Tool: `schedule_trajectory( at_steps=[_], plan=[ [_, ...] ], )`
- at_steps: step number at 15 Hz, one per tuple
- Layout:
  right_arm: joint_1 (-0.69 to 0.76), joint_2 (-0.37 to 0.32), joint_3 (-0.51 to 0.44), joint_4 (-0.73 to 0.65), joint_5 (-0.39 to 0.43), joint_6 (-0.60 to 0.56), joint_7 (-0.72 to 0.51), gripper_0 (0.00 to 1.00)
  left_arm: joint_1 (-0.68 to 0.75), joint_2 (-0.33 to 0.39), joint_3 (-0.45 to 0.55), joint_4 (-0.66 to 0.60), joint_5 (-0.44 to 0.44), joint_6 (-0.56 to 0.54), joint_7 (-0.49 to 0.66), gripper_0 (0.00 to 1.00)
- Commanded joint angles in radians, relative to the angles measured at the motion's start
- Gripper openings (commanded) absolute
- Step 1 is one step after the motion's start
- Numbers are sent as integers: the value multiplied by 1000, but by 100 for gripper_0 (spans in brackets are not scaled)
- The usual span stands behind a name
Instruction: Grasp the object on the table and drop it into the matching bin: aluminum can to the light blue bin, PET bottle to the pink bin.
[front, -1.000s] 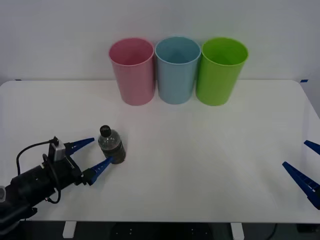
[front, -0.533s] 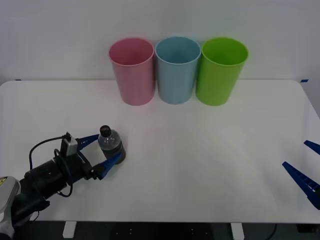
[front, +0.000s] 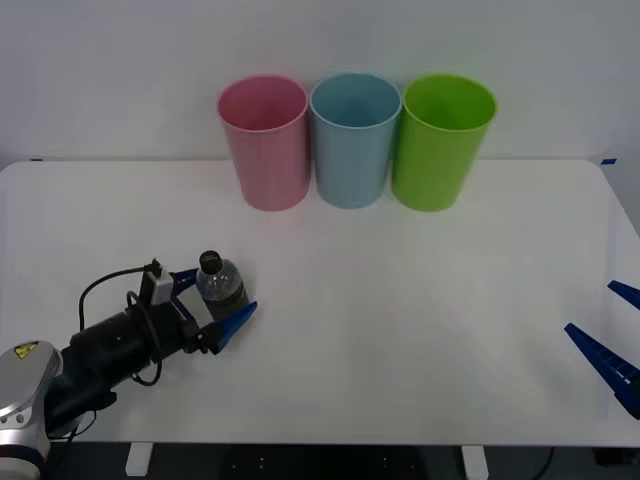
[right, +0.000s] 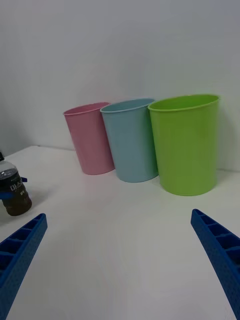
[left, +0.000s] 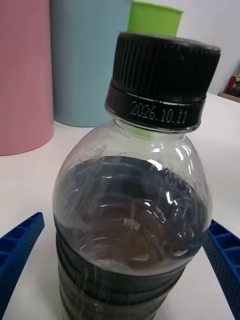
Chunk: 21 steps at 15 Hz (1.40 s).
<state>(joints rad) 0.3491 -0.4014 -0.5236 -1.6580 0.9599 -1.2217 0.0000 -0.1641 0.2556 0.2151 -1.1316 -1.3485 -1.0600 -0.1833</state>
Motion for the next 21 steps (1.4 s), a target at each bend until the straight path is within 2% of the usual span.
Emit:
schedule_trajectory(
  at_steps=[1,2,3,7,10,14,19,21],
  plan=[
    [0,0,0,0,0,0,0,100,0,-4,1,1,0,-2,-11,27],
    [0,0,0,0,0,0,0,100,0,-4,0,-1,-1,-2,-19,7],
    [0,0,0,0,0,0,0,100,0,-4,0,-1,0,-5,-24,0],
    [0,0,0,0,0,0,0,100,-3,-4,-8,-1,0,-5,-28,0],
    [0,0,0,0,0,0,0,100,-2,-1,1,-1,32,-5,-21,0],
    [0,0,0,0,0,0,0,100,-2,34,63,-22,101,-15,4,0],
    [0,0,0,0,0,0,0,100,-2,37,145,-68,167,-3,51,0],
    [0,0,0,0,0,0,0,100,-2,37,171,-131,169,37,136,0]
  ],
)
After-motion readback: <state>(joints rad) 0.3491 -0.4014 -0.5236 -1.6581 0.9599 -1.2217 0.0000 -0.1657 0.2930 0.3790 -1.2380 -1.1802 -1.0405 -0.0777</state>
